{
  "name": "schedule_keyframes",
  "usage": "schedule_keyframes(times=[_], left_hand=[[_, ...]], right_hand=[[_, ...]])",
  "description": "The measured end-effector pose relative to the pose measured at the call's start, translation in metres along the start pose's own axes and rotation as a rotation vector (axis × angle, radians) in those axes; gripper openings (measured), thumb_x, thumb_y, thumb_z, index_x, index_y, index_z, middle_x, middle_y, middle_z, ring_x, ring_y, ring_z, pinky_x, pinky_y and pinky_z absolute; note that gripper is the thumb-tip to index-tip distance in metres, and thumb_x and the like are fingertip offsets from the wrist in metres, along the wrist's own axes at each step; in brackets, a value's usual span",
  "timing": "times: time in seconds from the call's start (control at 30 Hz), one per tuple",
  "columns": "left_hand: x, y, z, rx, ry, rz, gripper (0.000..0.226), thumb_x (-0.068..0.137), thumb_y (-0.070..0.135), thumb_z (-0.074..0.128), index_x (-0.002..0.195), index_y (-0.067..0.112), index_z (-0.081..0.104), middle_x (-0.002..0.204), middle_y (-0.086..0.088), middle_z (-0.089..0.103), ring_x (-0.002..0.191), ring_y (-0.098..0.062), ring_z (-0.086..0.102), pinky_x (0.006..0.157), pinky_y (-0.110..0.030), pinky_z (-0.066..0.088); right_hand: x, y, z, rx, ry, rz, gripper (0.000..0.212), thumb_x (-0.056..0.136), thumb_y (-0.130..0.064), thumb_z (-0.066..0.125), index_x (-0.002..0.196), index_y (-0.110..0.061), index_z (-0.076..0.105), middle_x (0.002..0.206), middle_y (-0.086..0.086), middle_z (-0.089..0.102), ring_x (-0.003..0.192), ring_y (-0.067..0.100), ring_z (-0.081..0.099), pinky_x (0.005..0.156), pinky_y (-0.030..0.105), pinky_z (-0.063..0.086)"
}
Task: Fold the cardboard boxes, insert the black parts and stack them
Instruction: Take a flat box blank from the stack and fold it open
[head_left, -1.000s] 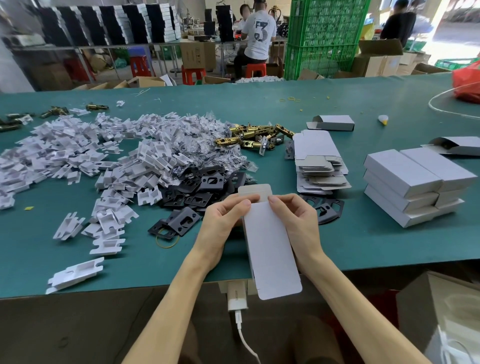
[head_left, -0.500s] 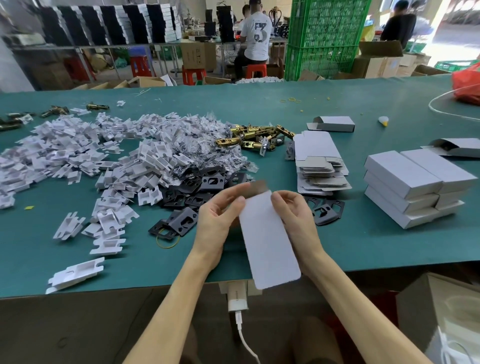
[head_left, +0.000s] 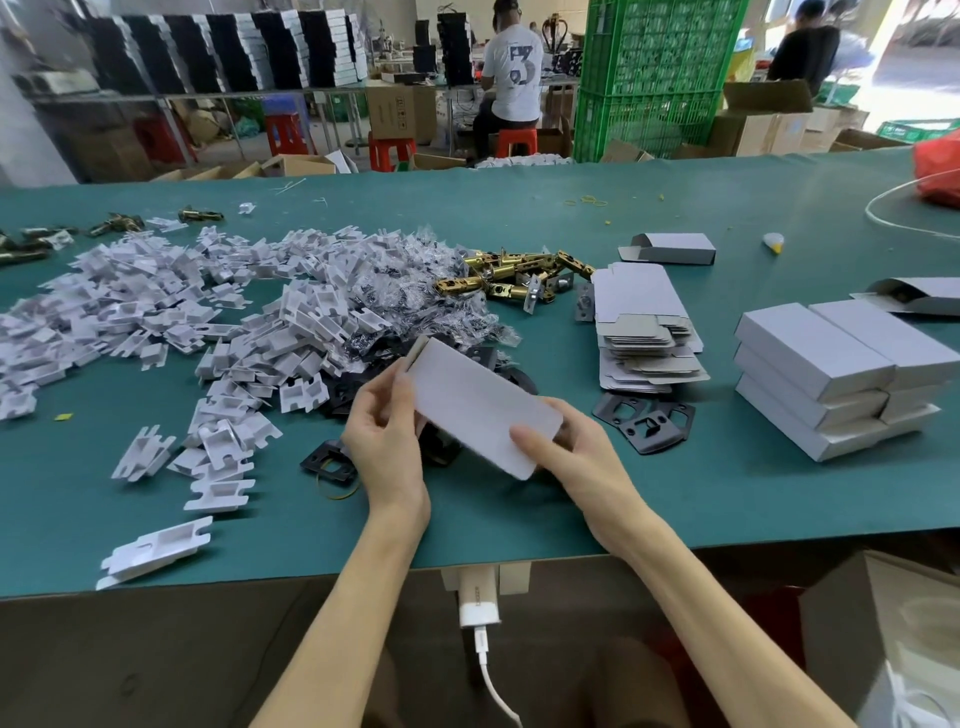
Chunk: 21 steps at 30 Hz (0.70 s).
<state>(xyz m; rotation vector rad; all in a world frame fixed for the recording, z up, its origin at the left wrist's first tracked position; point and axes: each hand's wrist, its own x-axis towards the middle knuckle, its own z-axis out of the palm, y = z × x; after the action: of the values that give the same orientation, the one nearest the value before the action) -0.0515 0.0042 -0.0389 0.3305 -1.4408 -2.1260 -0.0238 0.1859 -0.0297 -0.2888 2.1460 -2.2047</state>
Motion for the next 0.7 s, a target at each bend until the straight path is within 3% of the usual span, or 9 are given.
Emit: schedule_keyframes(times=[0.13, 0.23, 0.33, 0.47, 0.57, 0.7], left_hand=[[-0.0077, 0.0005, 0.0033, 0.059, -0.154, 0.012, 0.027, 0.098, 0.043, 0.068, 0.082, 0.021, 0.062, 0.089, -0.011, 0.06, 0.085, -0.023, 0.055, 0.082, -0.044, 0.052], [-0.0114, 0.0008, 0.005, 0.108, -0.293, 0.004, 0.019, 0.095, 0.035, 0.072, 0.079, 0.025, 0.066, 0.091, -0.003, 0.07, 0.086, -0.02, 0.062, 0.084, -0.045, 0.053], [-0.0114, 0.0004, 0.0045, 0.113, -0.353, -0.004, 0.004, 0.096, 0.028, 0.073, 0.099, 0.025, 0.073, 0.104, 0.002, 0.077, 0.096, -0.015, 0.071, 0.087, -0.042, 0.057], [-0.0105, 0.0004, 0.0053, 0.089, -0.38, -0.052, 0.042, 0.091, 0.03, 0.074, 0.13, 0.016, 0.07, 0.123, 0.0, 0.076, 0.119, -0.02, 0.07, 0.099, -0.04, 0.056], [-0.0082, -0.0024, 0.0048, 0.101, -0.352, 0.0, 0.033, 0.095, 0.018, 0.074, 0.128, 0.021, 0.072, 0.12, 0.005, 0.077, 0.113, -0.012, 0.071, 0.09, -0.023, 0.057], [-0.0072, -0.0023, 0.0046, 0.096, -0.308, -0.021, 0.028, 0.096, 0.015, 0.073, 0.124, 0.018, 0.074, 0.114, 0.004, 0.079, 0.105, -0.009, 0.073, 0.087, -0.02, 0.057]], right_hand=[[0.0015, 0.0016, -0.0063, 0.316, 0.304, 0.017, 0.045, 0.086, -0.041, 0.073, 0.119, -0.012, 0.063, 0.117, 0.003, 0.074, 0.108, 0.019, 0.069, 0.1, 0.042, 0.051], [0.0021, 0.0013, -0.006, 0.388, 0.396, -0.011, 0.038, 0.088, -0.037, 0.072, 0.119, -0.014, 0.066, 0.118, 0.003, 0.074, 0.113, 0.021, 0.068, 0.099, 0.036, 0.053], [0.0012, -0.0017, -0.0059, 0.52, 0.388, 0.002, 0.026, 0.091, -0.026, 0.071, 0.112, -0.009, 0.071, 0.112, 0.007, 0.076, 0.104, 0.019, 0.072, 0.086, 0.025, 0.057], [0.0002, -0.0059, -0.0059, 0.593, 0.361, 0.023, 0.022, 0.091, -0.022, 0.07, 0.104, -0.005, 0.073, 0.107, 0.011, 0.077, 0.094, 0.017, 0.074, 0.077, 0.022, 0.057], [-0.0003, -0.0073, -0.0048, 0.588, 0.334, 0.025, 0.021, 0.091, -0.022, 0.069, 0.103, -0.005, 0.073, 0.105, 0.011, 0.077, 0.092, 0.017, 0.074, 0.074, 0.022, 0.057], [-0.0005, -0.0074, -0.0046, 0.586, 0.312, 0.023, 0.022, 0.09, -0.024, 0.07, 0.103, -0.007, 0.073, 0.104, 0.009, 0.078, 0.091, 0.016, 0.075, 0.072, 0.021, 0.057]])
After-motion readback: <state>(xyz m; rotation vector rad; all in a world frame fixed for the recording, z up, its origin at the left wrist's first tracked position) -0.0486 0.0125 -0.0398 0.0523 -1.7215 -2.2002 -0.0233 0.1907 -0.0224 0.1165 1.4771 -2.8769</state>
